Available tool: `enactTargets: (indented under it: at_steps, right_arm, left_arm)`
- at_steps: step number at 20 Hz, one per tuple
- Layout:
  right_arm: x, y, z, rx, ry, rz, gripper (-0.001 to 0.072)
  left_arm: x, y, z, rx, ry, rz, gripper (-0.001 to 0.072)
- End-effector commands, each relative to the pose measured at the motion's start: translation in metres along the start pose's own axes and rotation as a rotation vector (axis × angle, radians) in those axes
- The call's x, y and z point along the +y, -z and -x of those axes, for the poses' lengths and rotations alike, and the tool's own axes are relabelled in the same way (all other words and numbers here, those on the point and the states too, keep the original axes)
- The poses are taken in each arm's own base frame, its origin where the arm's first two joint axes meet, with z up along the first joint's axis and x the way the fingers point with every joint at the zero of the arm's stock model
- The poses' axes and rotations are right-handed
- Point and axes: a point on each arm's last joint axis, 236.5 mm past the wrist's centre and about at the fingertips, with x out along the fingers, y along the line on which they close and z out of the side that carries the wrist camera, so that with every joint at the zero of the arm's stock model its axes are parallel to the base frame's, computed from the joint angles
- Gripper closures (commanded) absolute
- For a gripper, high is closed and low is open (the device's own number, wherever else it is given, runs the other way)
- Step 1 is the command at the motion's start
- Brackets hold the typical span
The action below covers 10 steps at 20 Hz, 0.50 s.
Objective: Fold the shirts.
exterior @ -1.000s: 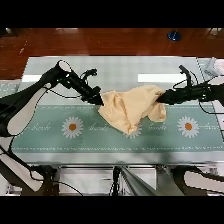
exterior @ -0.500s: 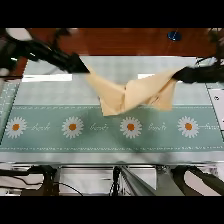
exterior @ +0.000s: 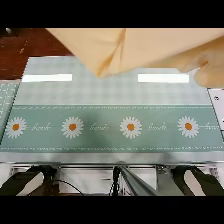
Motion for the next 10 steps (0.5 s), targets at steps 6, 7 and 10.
enactTargets:
  at_steps: [6,7,10]
  right_arm:
    - [0.062,0.039,0.036,0.182,-0.168,-0.166,0.0691]
    - [0.052,0.053,0.037,0.237,-0.12,-0.16,0.0691]
    - [0.007,0.109,0.033,0.431,0.053,-0.212,0.0691]
  left_arm:
    - [-0.04,0.043,0.06,0.176,-0.047,0.055,0.068]
    - [-0.029,0.062,0.059,0.243,-0.082,0.074,0.068]
    - [0.005,0.119,0.047,0.416,-0.15,0.151,0.068]
